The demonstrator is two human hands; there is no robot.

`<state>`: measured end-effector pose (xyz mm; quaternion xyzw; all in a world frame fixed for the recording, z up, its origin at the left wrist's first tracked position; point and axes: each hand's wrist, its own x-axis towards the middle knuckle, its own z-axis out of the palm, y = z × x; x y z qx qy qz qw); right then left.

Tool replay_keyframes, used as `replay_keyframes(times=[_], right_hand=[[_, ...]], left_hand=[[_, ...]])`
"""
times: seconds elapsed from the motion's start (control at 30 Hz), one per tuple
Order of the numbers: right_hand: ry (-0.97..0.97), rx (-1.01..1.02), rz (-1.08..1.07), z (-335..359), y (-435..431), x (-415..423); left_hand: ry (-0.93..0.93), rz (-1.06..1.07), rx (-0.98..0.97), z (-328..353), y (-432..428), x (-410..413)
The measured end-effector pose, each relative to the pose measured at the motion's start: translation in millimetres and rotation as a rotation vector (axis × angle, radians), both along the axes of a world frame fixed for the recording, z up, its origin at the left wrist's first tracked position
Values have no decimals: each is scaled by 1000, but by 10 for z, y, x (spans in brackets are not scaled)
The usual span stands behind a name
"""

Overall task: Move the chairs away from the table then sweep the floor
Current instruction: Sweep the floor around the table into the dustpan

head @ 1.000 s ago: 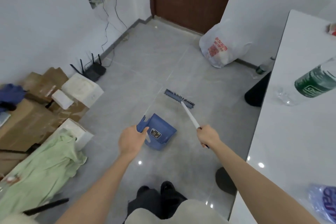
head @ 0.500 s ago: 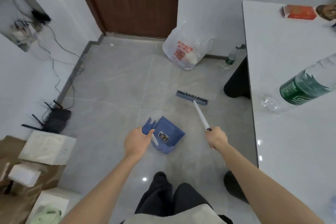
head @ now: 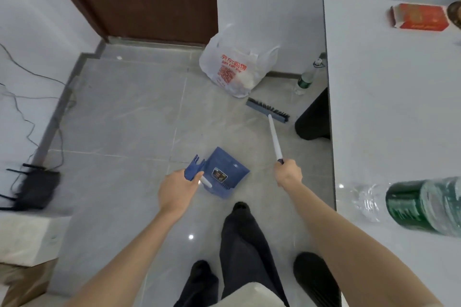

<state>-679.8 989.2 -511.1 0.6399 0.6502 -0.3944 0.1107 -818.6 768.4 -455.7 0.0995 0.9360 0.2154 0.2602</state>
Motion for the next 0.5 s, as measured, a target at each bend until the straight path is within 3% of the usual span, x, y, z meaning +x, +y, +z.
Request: replay_keyframes(times=[0.27,0.5], right_hand=[[-38,-83,-60,-361,1030,-764],[-187,-158,183,-606,908,-590]], left_hand=[[67,-19,-27,-203,808,-454],[67,15,-25,-252,920,-592]])
